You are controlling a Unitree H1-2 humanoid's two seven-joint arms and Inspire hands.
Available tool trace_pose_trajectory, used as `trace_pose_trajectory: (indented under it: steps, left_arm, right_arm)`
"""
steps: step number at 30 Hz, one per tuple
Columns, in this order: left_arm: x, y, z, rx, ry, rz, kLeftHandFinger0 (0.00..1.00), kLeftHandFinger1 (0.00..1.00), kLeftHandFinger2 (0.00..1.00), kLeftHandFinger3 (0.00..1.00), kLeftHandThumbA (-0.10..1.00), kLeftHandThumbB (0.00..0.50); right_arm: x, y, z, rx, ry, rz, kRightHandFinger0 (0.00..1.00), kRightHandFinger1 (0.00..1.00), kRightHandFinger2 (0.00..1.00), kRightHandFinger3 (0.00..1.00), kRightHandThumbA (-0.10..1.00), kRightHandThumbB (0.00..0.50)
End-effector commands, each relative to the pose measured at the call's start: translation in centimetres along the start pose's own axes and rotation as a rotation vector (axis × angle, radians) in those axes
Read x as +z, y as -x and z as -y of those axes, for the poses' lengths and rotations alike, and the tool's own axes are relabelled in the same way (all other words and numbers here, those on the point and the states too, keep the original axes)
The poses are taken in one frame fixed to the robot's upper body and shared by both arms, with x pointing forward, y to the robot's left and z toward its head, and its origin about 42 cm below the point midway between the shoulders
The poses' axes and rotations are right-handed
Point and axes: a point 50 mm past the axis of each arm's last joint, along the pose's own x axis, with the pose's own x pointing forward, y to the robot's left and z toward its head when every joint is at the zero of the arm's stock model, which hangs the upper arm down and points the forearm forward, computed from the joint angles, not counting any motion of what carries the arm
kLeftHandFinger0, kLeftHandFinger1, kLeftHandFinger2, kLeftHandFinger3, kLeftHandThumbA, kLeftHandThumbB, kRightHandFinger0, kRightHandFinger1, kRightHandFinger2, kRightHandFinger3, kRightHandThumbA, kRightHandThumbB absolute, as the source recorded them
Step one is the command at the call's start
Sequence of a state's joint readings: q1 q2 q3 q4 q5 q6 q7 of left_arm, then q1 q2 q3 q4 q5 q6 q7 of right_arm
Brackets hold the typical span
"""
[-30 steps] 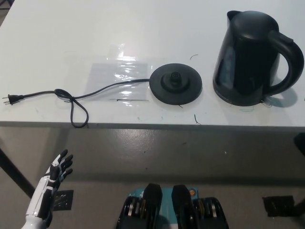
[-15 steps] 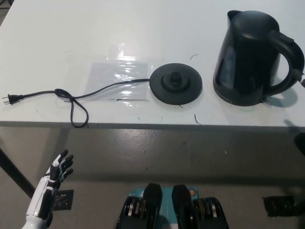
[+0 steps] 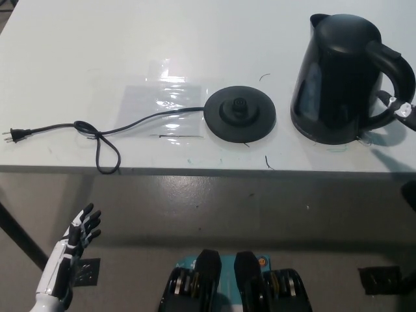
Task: A kettle and its base are kept separately on the desk infront of the robot and the robot uses its right hand to lift the kettle by its handle and places it on its base to align it correctly.
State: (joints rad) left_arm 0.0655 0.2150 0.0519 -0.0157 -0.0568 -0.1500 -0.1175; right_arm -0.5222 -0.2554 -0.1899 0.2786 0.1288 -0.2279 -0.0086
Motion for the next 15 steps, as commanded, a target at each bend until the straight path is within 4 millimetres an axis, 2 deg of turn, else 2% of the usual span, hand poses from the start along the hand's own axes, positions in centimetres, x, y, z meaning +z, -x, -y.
trace_pose_trajectory:
  steps: [1, 13, 15]
  left_arm:
    - [1.2, -0.3, -0.5, -0.031, -0.03, 0.061, 1.0, 1.0, 1.0, 1.0, 1.0, 0.187]
    - [1.1, -0.4, -0.5, -0.039, -0.021, 0.067, 1.0, 1.0, 1.0, 1.0, 1.0, 0.18]
    - [1.2, -0.4, -0.4, -0.043, -0.015, 0.068, 1.0, 1.0, 1.0, 1.0, 1.0, 0.172]
  right_arm:
    - [1.4, -2.3, 0.1, 0.018, 0.015, 0.082, 1.0, 1.0, 1.0, 1.0, 1.0, 0.322]
    - [-1.1, -3.1, 1.0, 0.006, 0.041, 0.023, 1.0, 1.0, 1.0, 1.0, 1.0, 0.277]
    - [-1.4, -3.1, 1.1, 0.006, 0.033, 0.014, 1.0, 1.0, 1.0, 1.0, 1.0, 0.284]
